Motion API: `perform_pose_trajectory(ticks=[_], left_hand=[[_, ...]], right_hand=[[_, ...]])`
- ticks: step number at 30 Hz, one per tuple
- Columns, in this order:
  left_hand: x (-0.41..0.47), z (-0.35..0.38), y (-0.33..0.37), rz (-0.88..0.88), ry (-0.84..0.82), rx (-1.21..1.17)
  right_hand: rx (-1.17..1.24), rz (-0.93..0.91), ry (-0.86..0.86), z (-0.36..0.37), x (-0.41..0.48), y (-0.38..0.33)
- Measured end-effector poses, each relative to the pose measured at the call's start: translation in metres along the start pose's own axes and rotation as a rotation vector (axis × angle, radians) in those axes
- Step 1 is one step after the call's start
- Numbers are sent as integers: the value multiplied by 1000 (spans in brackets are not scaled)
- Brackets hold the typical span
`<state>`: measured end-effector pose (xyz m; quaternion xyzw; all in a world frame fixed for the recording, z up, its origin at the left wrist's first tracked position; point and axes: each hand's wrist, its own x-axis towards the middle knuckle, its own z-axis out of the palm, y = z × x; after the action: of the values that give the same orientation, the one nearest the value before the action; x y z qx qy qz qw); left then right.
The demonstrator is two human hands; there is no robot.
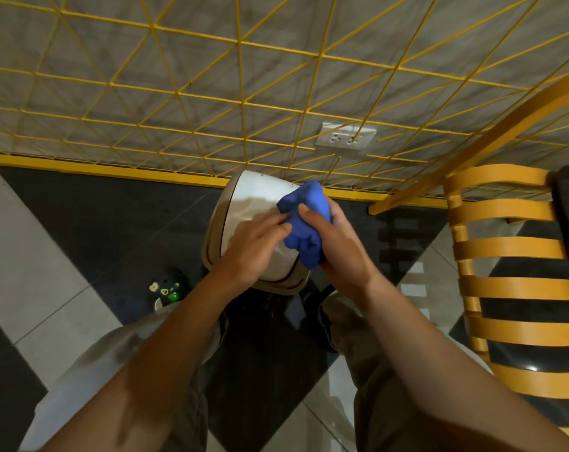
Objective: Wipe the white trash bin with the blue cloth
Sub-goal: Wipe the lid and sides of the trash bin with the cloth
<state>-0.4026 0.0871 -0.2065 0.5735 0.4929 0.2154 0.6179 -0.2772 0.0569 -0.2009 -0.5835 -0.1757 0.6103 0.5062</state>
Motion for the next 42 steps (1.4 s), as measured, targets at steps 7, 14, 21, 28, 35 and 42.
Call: perform_pose_trajectory(ticks=[7,14,21,28,35,42], left_hand=[[20,-39,-30,-33,202,849],[27,-36,-44,4,183,759],[29,-37,-51,58,208,722],[28,-34,-55,85,228,756],[27,-34,-48,9,201,753],[26,-35,-48,-11,199,729]], right_hand=[[-876,-236,245,-15,47,-19],[-1329,-281,247,7,89,1],[-1358,-139,197,57,128,-6],[-1429,-463,-53,75,125,8],[-1299,-453,186,23,104,7],[-1300,-13,258,37,134,-15]])
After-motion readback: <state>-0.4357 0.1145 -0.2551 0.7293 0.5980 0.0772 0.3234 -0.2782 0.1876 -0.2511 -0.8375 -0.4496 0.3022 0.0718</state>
